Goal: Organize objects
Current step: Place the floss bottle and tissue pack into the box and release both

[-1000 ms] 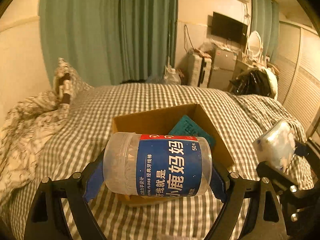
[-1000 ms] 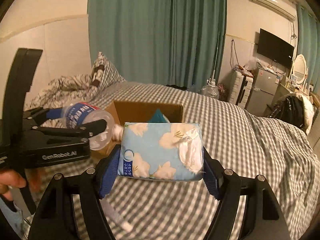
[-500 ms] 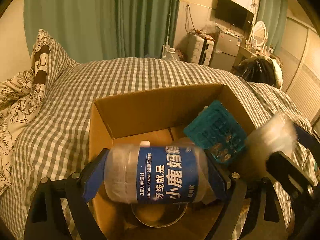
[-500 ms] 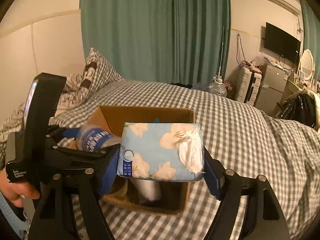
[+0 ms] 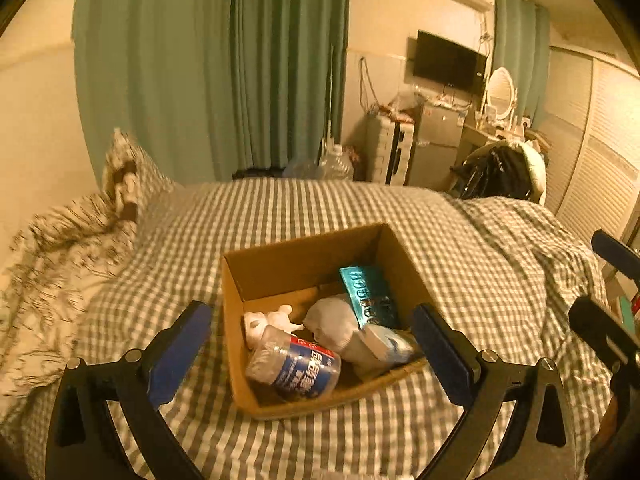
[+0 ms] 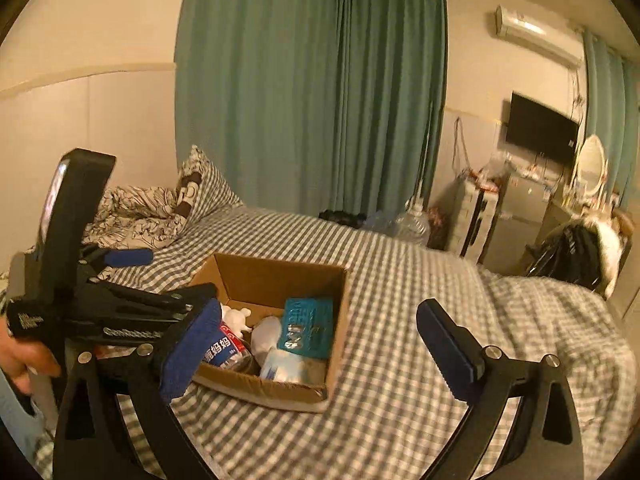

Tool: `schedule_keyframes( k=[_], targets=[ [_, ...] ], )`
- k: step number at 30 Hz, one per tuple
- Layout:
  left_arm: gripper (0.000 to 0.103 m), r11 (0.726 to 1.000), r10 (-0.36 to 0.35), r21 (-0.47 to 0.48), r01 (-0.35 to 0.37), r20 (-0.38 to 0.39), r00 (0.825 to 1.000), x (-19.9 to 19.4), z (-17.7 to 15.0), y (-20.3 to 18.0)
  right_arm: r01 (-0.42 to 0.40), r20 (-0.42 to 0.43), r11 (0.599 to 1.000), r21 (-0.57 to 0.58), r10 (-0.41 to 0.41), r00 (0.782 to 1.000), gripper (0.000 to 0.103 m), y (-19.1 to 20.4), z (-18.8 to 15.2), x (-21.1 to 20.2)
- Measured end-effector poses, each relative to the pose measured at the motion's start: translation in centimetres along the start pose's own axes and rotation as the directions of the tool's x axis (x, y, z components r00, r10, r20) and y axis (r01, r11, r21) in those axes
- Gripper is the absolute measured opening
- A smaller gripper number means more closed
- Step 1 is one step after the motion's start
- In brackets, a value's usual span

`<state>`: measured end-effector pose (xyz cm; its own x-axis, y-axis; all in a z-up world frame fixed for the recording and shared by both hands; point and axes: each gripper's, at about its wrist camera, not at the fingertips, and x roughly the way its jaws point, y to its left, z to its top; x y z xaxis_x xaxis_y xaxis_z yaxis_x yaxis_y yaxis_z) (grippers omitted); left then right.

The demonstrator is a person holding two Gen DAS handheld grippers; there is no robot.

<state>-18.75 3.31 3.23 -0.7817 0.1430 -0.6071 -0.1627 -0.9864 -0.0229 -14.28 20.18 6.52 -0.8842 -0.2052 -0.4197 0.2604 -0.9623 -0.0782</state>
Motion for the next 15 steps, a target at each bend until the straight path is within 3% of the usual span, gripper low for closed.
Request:
schedule_keyframes(
  k=[3, 9, 15],
  targets=[
    [0.103, 1.000, 0.008, 0.002, -0.008, 0.050, 0.999, -3.7, -0.2, -0.5, -0.005, 0.041, 1.000, 0.021, 0.004, 0.999, 0.098, -0.4, 0.1, -3.5],
    [0.103, 1.000, 0.020, -0.005, -0.020, 0.089, 0.996, -8.2, -3.4, -1.4, -0.013, 0.032, 1.000, 0.022, 0.013, 0.999, 0.098, -0.6, -0.9, -6.9],
    [0.103, 0.997, 0.080, -0.005, -0.080, 0.006, 0.997, -6.6, -8.9, -2.1, -0.038, -0.002, 0.997, 0.060, 0.038, 0.999, 0.098, 0.0, -4.2, -7.1]
  ],
)
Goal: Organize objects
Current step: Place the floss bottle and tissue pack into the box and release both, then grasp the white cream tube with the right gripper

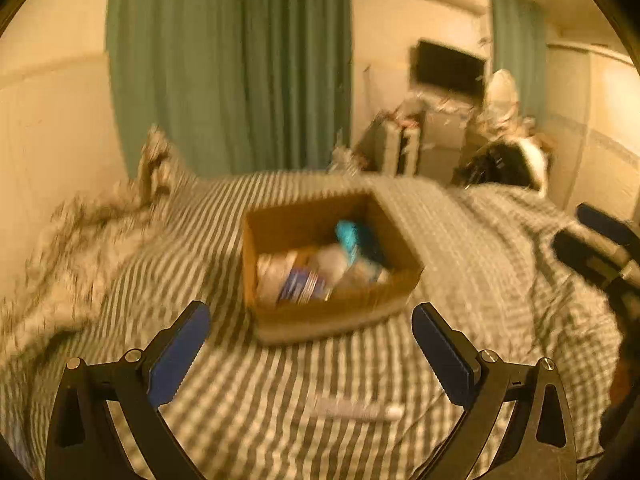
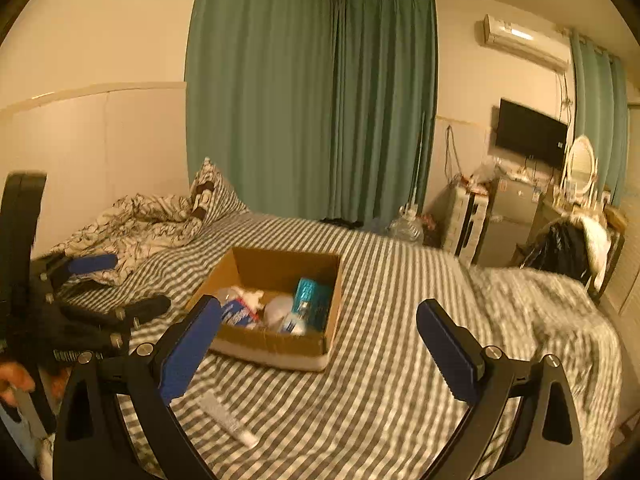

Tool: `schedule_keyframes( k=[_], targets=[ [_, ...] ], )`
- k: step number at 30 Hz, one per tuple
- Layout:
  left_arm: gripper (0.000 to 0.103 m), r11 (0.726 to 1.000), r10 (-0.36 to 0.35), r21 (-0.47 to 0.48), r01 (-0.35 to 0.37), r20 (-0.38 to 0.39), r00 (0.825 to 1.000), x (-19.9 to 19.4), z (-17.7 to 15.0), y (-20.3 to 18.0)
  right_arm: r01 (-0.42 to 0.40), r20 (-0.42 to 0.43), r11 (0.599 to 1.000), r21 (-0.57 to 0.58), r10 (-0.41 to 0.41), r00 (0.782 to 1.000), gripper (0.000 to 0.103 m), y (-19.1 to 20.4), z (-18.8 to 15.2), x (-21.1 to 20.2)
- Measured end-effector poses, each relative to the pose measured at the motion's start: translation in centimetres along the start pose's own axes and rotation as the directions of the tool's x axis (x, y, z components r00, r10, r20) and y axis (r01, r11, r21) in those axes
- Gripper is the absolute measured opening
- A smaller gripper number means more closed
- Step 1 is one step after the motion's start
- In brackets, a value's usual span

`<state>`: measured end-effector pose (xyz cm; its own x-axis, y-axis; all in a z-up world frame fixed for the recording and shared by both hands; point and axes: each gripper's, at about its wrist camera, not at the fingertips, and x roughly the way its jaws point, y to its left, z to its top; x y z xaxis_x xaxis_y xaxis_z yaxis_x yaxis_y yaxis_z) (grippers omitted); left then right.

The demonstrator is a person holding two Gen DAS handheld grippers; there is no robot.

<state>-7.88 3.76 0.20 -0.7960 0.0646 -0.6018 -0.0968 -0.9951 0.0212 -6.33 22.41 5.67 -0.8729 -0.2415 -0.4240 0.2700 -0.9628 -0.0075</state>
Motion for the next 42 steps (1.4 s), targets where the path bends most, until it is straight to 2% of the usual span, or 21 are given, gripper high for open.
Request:
schedule_keyframes(
  k=[5, 8, 10, 12, 15, 18, 20, 21, 23, 25, 26, 29, 33, 38, 42],
  targets=[
    [0.103, 0.995, 0.103, 0.005, -0.103, -0.095, 0.990, 4.2, -6.0, -0.2, -0.027, -0.072, 0.998, 0.054, 0.031, 0.997, 0.098, -0.3, -4.6, 3.4],
    [0.103, 0.991, 0.133, 0.004, -0.133, -0.143, 0.981, 6.7, -8.5, 0.3, -0.049, -0.160, 0.997, 0.054, 0.057, 0.985, 0.098, 0.1, -8.1, 6.7],
    [0.103, 0.987, 0.155, -0.016, -0.160, -0.167, 0.974, 8.1, -9.5, 1.1, -0.082, -0.242, 0.996, 0.037, 0.088, 0.966, 0.093, 0.5, -10.4, 9.6],
    [0.103, 0.983, 0.159, -0.057, -0.174, -0.212, 0.964, 9.4, -10.1, 2.4, -0.098, -0.309, 0.995, -0.002, 0.092, 0.947, 0.079, 1.1, -12.0, 11.7],
    [0.103, 0.983, 0.141, -0.091, -0.161, -0.197, 0.970, 9.7, -10.3, 3.1, -0.158, -0.367, 0.987, -0.016, 0.141, 0.919, 0.077, 2.0, -13.7, 13.9],
    [0.103, 0.984, 0.155, -0.052, -0.168, -0.198, 0.968, 9.9, -10.5, 2.4, -0.241, -0.408, 0.970, -0.027, 0.209, 0.889, 0.071, 3.6, -14.8, 15.3],
    [0.103, 0.984, 0.159, -0.046, -0.171, -0.202, 0.966, 10.0, -10.5, 2.4, -0.283, -0.457, 0.958, -0.055, 0.228, 0.860, 0.067, 5.2, -15.7, 16.3],
    [0.103, 0.984, 0.156, -0.049, -0.169, -0.203, 0.967, 10.1, -10.4, 2.4, -0.297, -0.474, 0.953, -0.061, 0.234, 0.849, 0.059, 5.6, -16.1, 16.7],
    [0.103, 0.985, 0.151, -0.054, -0.166, -0.206, 0.967, 10.3, -10.5, 2.7, -0.334, -0.499, 0.942, -0.044, 0.269, 0.824, 0.053, 6.2, -16.8, 17.5],
    [0.103, 0.985, 0.153, -0.052, -0.167, -0.207, 0.966, 10.5, -10.5, 2.8, -0.339, -0.512, 0.940, -0.032, 0.276, 0.813, 0.038, 6.5, -17.0, 17.9],
    [0.103, 0.984, 0.159, -0.044, -0.171, -0.208, 0.965, 10.6, -10.5, 2.7, -0.346, -0.513, 0.938, -0.028, 0.284, 0.810, 0.034, 6.6, -17.0, 17.8],
    [0.103, 0.983, 0.175, -0.021, -0.183, -0.209, 0.962, 10.7, -10.7, 2.5, -0.333, -0.506, 0.942, -0.029, 0.274, 0.818, 0.028, 6.6, -17.0, 17.2],
    [0.103, 0.985, 0.157, -0.037, -0.168, -0.205, 0.966, 10.4, -10.7, 2.6, -0.290, -0.478, 0.957, -0.016, 0.248, 0.843, 0.022, 6.0, -16.7, 15.4],
    [0.103, 0.990, 0.109, -0.064, -0.124, -0.202, 0.973, 9.0, -10.4, 2.4, -0.229, -0.419, 0.972, -0.043, 0.191, 0.888, 0.021, 5.0, -15.6, 11.9],
    [0.103, 0.996, 0.068, -0.045, -0.078, -0.189, 0.980, 7.1, -9.4, 1.3, -0.181, -0.356, 0.982, -0.062, 0.147, 0.923, 0.021, 4.3, -13.4, 8.6]
  ],
)
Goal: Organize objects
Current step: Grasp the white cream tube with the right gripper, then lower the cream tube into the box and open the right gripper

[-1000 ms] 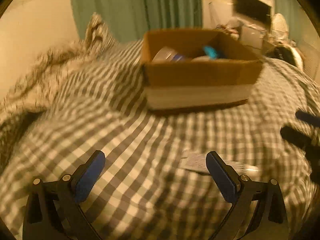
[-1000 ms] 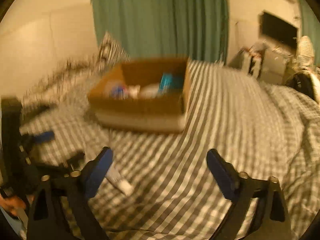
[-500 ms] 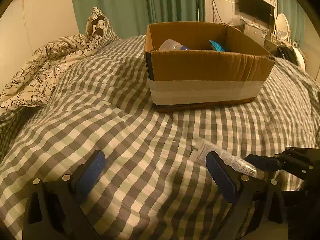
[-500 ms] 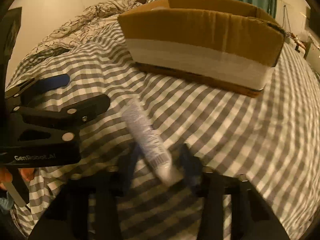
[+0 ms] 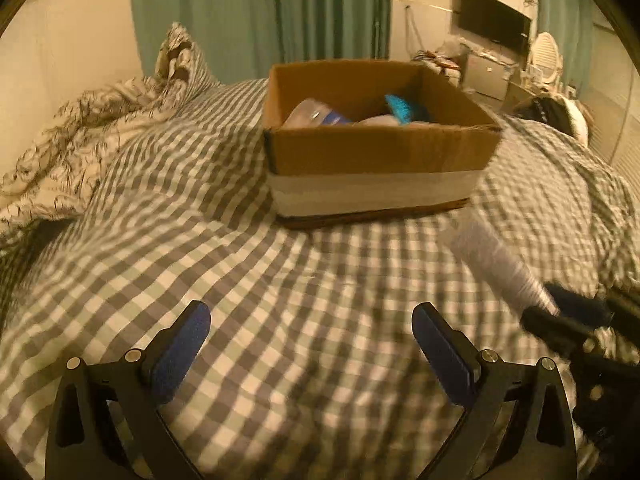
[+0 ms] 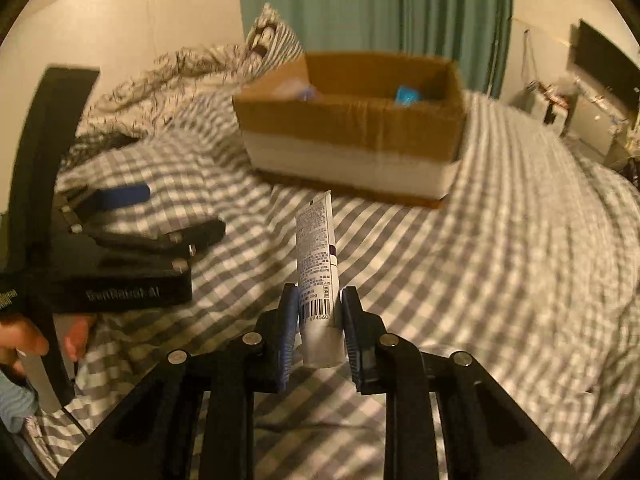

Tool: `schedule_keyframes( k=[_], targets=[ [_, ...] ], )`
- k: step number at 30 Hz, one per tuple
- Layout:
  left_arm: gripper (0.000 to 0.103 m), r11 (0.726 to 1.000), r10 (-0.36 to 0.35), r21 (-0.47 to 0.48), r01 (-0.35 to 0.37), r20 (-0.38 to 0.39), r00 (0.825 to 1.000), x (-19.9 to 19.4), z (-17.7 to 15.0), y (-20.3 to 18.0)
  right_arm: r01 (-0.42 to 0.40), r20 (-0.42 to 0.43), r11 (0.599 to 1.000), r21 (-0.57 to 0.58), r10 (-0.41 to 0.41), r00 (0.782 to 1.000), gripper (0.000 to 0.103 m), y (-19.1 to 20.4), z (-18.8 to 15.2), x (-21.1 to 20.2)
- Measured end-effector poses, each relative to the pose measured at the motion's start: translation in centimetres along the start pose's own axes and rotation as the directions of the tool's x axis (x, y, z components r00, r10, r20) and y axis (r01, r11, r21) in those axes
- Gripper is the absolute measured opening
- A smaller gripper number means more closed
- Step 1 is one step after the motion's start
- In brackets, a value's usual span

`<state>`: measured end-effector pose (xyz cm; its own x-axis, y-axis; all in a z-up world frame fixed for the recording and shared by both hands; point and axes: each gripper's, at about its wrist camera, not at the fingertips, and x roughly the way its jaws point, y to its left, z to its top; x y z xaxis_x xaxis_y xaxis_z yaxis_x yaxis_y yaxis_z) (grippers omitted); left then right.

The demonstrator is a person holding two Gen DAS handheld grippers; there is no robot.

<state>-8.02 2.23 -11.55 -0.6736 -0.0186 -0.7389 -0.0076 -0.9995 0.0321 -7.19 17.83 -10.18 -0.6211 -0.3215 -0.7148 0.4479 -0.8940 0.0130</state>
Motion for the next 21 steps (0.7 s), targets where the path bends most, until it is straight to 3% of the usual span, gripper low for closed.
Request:
schedule_keyframes(
  k=[10, 21],
  targets=[
    [0.103, 0.994, -0.103, 0.056, 0.096, 0.132, 0.986, -7.3, 4.2, -1.9, 0.078, 0.164, 0.997, 0.029, -0.081, 0.983, 0.021, -0.6, 4.5, -8.6],
    [0.103, 0.993, -0.087, 0.094, 0.066, 0.233, 0.969, -6.8, 13.5, -0.1, 0.051, 0.273, 0.999, -0.014, -0.046, 0.961, 0.022, -1.4, 13.3, -8.2]
  ],
)
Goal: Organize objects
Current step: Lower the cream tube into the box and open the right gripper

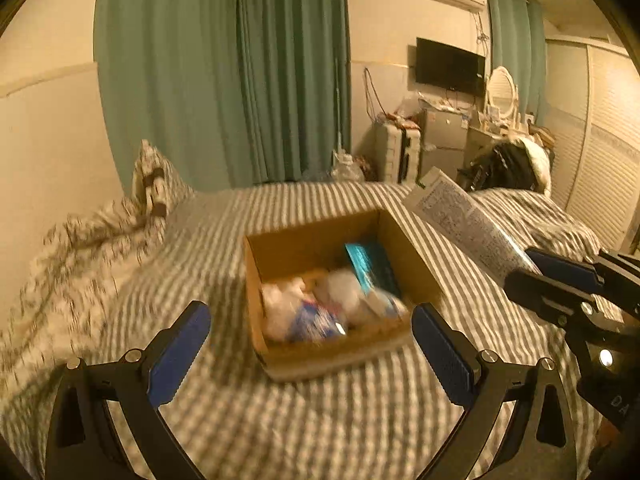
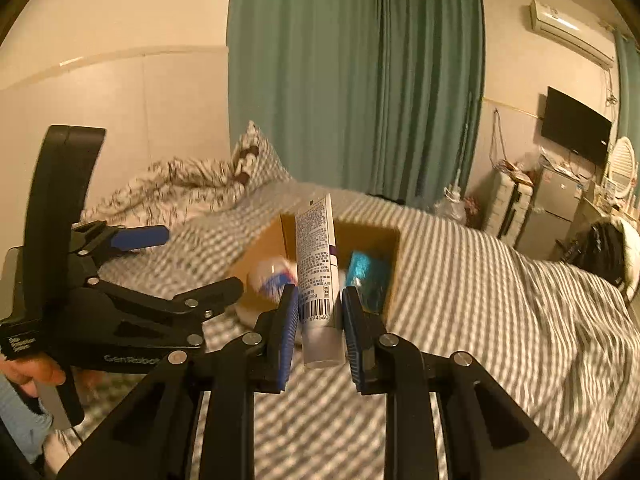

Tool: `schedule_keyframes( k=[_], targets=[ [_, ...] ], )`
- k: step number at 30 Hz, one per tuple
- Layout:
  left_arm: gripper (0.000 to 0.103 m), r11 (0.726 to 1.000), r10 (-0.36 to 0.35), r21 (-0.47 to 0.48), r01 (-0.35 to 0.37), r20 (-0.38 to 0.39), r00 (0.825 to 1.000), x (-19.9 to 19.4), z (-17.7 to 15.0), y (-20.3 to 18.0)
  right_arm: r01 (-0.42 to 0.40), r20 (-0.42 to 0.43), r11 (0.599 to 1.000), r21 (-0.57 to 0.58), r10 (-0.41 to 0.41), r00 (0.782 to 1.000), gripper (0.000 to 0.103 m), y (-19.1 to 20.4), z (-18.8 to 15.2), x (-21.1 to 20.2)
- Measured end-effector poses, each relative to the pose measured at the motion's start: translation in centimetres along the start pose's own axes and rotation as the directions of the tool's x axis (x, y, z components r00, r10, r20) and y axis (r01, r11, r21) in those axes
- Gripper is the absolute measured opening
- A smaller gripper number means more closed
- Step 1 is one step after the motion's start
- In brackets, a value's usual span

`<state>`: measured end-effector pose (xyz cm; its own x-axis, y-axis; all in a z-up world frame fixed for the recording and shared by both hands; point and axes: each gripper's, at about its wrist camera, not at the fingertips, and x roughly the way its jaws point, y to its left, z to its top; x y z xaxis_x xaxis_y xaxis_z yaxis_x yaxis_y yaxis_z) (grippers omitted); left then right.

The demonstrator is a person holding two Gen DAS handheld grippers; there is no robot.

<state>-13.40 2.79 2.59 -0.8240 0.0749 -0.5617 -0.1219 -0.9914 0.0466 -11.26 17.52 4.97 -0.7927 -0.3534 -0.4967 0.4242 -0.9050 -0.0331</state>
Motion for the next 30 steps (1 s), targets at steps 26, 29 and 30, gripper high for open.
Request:
schedule_keyframes(
  k=[26, 29, 30],
  targets=[
    [0.103, 0.996, 0.032, -0.086, -0.038, -0.075, 0.997, 12.1, 0.5, 3.5, 0.057, -0.108, 0.994, 0.098, -0.046, 0.993, 0.035, -2.8, -0.5, 15.7],
    [0.103, 0.999, 0.027, -0.032, -0.029, -0.066, 0.997, 10.1, -0.1, 1.9, 0.064, -0.084, 0.988, 0.139, -0.053, 0.995, 0.040, -3.5, -0.3, 12.3],
    [0.103, 0.999, 0.033, -0.004, -0.034, -0.055, 0.998, 9.1, -0.3, 1.3, 0.073, -0.079, 0.986, 0.148, -0.062, 0.995, 0.044, -3.6, -0.3, 11.0]
  ],
)
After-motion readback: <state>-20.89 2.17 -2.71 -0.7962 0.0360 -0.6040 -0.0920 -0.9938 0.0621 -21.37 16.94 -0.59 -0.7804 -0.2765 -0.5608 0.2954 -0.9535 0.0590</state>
